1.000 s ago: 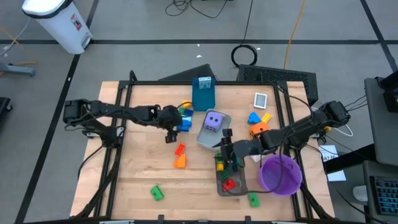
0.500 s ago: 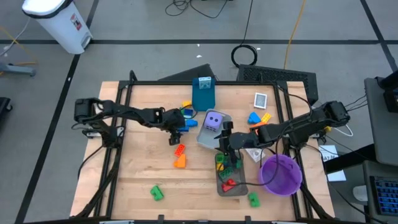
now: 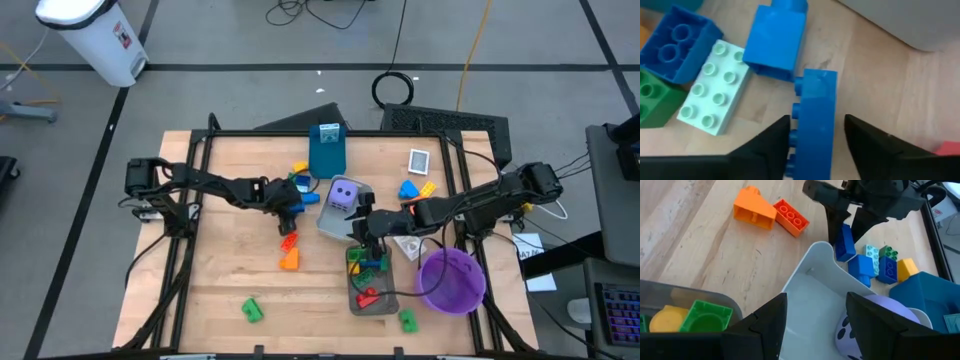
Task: Pick & Place Toys
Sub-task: Put the blue game piece into the black bin
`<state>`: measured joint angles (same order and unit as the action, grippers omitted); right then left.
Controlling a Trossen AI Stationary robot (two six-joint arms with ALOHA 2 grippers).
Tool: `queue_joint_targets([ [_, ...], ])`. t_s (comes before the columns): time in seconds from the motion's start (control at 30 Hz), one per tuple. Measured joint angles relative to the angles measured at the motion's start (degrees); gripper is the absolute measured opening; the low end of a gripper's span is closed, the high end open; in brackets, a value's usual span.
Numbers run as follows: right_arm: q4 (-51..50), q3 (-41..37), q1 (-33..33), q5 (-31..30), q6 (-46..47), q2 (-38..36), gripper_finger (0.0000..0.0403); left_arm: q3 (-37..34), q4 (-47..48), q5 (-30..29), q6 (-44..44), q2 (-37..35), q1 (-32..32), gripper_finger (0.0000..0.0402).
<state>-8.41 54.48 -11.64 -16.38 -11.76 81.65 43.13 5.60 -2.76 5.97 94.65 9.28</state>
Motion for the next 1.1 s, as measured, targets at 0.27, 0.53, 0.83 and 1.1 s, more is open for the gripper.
queue_joint_targets([
  [0.27,0.4,0.0,0.0,0.0,0.1,0.0,0.0199,0.0,-1.9,-0.9,5.4,0.0,0.0,0.0100],
  [0.53,0.4,0.0,0.0,0.0,0.1,0.0,0.0199,0.3,-10.4,-1.8,13.2,0.0,0.0,0.0112],
  [0.83,0.4,0.0,0.0,0.0,0.1,0.0,0.0199,4.1,-10.5,-3.0,20.6,0.0,0.1,0.0099],
  [1.1,0.4,0.0,0.0,0.0,0.1,0.0,0.0199,6.0,-10.7,-4.8,24.8,0.0,-0.4,0.0106],
])
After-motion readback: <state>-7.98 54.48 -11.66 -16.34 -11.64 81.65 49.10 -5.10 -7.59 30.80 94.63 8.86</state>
